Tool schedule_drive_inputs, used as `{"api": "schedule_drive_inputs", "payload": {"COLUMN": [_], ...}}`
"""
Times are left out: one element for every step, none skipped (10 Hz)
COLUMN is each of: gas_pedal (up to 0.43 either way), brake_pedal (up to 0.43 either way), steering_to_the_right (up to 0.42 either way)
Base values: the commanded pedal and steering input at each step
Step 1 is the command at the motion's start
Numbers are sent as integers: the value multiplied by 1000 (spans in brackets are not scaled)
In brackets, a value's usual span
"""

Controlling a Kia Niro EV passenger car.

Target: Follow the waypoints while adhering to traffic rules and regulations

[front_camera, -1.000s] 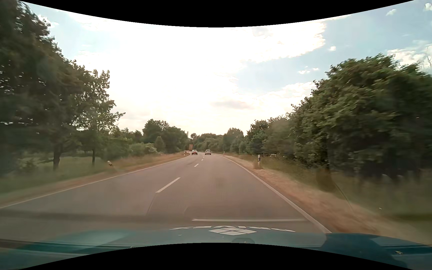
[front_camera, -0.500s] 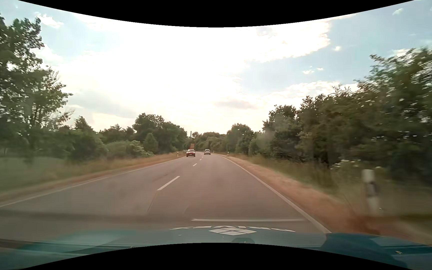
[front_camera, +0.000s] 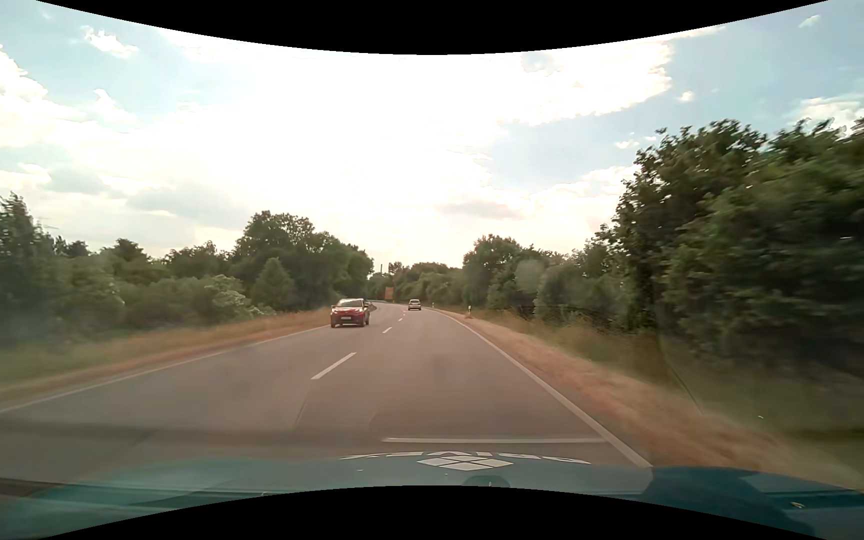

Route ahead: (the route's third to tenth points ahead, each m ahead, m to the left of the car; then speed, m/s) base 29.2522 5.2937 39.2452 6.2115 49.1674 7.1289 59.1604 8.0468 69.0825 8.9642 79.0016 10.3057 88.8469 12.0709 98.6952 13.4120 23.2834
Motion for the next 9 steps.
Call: {"api": "schedule_drive_inputs", "payload": {"gas_pedal": [228, 228, 228, 228, 220, 220, 209, 209, 209], "brake_pedal": [0, 0, 0, 0, 0, 0, 0, 0, 0], "steering_to_the_right": [-10, -10, -11, -10, -11, -10, -11, -11, -11]}}
